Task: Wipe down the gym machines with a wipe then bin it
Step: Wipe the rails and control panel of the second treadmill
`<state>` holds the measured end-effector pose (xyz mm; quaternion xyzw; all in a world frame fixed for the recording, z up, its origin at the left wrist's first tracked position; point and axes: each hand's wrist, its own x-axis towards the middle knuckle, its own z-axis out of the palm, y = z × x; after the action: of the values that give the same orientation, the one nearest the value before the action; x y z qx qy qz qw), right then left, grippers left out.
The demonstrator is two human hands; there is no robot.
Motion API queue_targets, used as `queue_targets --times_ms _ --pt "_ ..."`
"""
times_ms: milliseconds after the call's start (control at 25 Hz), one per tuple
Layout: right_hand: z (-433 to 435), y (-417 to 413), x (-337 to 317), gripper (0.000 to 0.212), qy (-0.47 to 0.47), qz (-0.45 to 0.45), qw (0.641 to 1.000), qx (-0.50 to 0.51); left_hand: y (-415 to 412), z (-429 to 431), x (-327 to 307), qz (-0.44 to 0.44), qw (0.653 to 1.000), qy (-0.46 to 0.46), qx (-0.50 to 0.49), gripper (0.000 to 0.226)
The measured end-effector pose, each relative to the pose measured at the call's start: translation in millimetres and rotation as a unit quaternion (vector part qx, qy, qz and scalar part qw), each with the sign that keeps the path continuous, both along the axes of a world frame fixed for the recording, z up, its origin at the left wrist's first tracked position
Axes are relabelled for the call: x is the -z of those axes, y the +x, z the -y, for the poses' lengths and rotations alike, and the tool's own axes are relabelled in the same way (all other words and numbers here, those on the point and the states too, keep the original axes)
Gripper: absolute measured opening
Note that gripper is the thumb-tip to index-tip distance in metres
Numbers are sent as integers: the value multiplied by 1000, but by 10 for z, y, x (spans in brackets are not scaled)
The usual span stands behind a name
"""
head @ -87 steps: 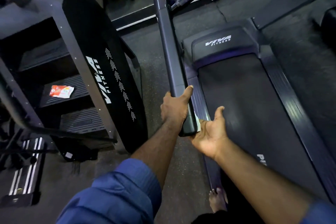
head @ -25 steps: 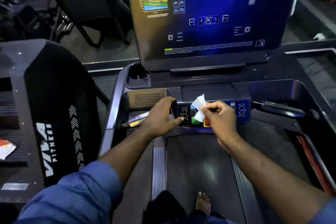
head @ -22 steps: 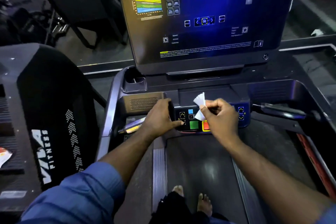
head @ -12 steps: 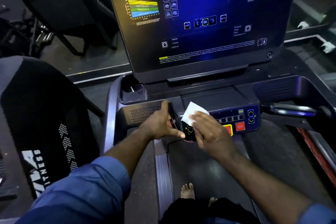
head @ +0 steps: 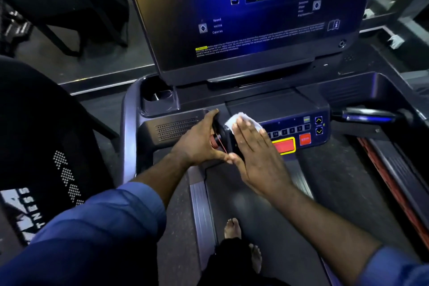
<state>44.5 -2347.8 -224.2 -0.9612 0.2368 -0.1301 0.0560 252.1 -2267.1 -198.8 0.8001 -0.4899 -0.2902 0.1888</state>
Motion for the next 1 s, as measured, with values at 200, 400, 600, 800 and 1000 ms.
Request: queue_targets --times_ms 200,400,600,800,1000 --pt "-366 -226 289 88 -1 -62 998 8 -36 -26 -20 31 999 5 3 151" --pt "-486 -202 221 90 -9 -80 995 54 -37 -64 -14 65 998 9 12 150" --pt "-463 188 71 95 3 -65 994 92 -15 -49 19 73 997 3 21 141" --pt "-711 -215 314 98 8 -103 991 90 -1 -26 70 87 996 3 23 141" --pt "-471 308 30 99 27 -60 991 115 -68 -87 55 153 986 -56 39 134"
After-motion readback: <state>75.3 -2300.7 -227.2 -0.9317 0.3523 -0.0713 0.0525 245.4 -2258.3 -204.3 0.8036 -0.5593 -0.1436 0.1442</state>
